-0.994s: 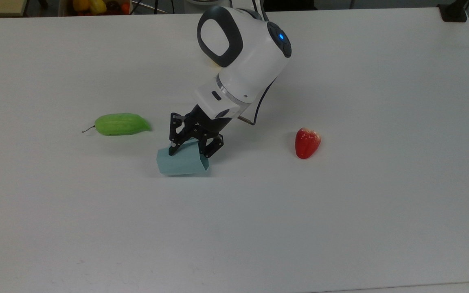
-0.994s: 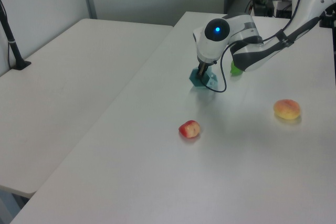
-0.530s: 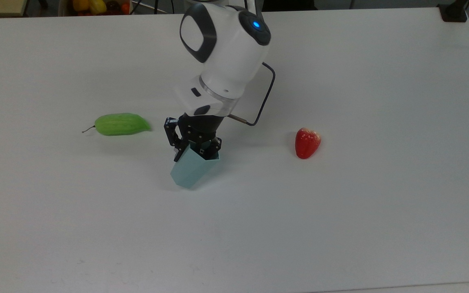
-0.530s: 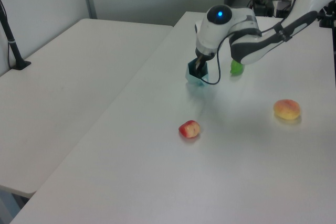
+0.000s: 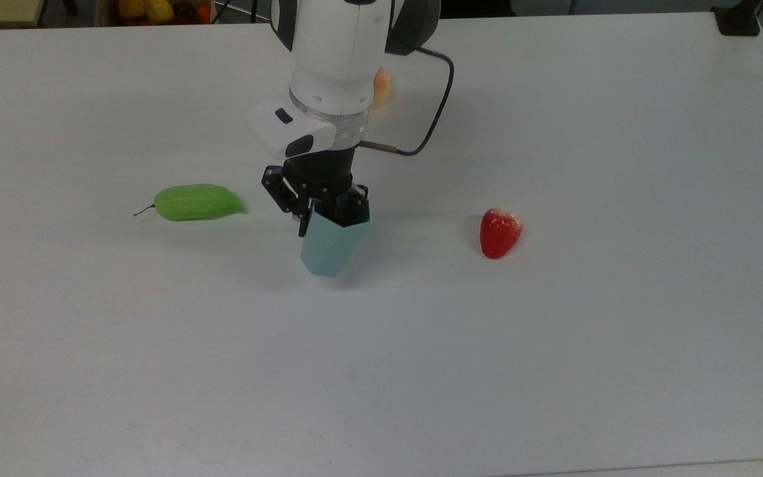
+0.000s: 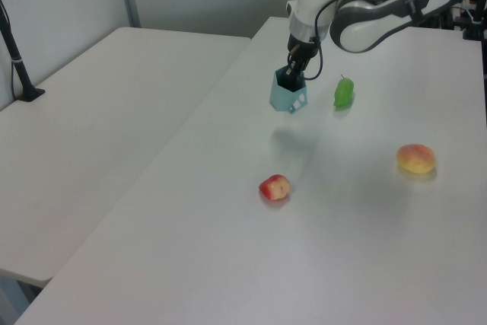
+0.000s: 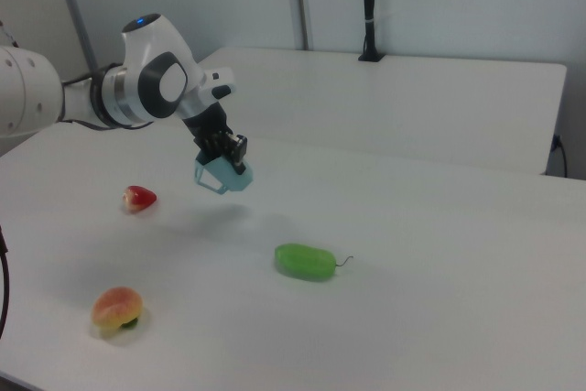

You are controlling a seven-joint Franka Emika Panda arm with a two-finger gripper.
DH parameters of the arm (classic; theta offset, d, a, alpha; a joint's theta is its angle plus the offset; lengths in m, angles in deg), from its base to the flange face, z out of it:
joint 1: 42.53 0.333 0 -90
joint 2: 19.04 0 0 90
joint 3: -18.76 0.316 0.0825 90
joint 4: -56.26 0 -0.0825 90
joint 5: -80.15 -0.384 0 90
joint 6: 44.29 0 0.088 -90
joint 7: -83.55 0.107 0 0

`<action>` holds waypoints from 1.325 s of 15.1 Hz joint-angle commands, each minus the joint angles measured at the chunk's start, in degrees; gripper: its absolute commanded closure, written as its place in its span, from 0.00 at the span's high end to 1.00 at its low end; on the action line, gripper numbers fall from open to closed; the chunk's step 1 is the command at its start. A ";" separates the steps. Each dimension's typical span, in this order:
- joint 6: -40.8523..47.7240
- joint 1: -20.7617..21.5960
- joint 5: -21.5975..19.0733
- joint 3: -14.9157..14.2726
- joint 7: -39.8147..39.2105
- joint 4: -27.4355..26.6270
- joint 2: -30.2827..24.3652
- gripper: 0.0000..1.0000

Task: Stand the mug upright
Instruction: 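Rotate the held mug so its base faces the table, then set the mug down on its base and open the gripper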

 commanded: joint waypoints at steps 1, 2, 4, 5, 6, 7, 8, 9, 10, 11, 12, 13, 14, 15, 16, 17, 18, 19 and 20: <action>6.99 0.82 -7.55 0.48 -10.70 -1.67 -3.33 0.02; 7.87 1.08 -8.79 0.57 -12.64 -1.75 -3.41 0.02; 8.93 1.78 -9.41 1.27 -15.63 -2.54 -3.41 0.02; 9.28 1.79 -9.42 1.62 -18.17 -2.72 -3.42 0.02; 10.59 1.70 -9.59 1.80 -21.50 -2.98 -3.33 0.02; 11.73 1.70 -10.38 1.80 -25.37 -3.16 -3.33 0.02; 12.62 1.70 -12.12 1.89 -29.49 -3.25 -3.24 0.02; 13.58 1.78 -13.88 1.89 -32.76 -3.42 -3.24 0.02; 14.37 1.87 -14.16 1.98 -34.96 -3.51 -3.07 0.02; 14.90 1.87 -14.16 2.24 -35.86 -3.51 -2.80 0.02; 15.52 1.87 -14.16 2.24 -36.04 -3.60 -2.63 0.02; 15.87 1.87 -14.16 2.24 -36.30 -3.69 -2.54 0.02; 15.88 1.87 -13.81 2.24 -36.39 -4.21 -2.28 0.02; 15.79 1.96 -13.55 2.24 -36.83 -4.47 -1.84 0.02; 15.70 1.96 -13.55 2.24 -37.79 -4.56 -1.49 0.03; 15.70 1.96 -13.46 2.24 -38.76 -4.57 -0.96 0.03; 15.70 1.96 -13.55 2.24 -39.64 -4.57 -0.52 0.03; 15.70 1.96 -13.46 2.24 -40.51 -4.57 -0.34 0.03; 15.70 1.96 -13.46 2.24 -41.48 -4.57 -0.25 0.03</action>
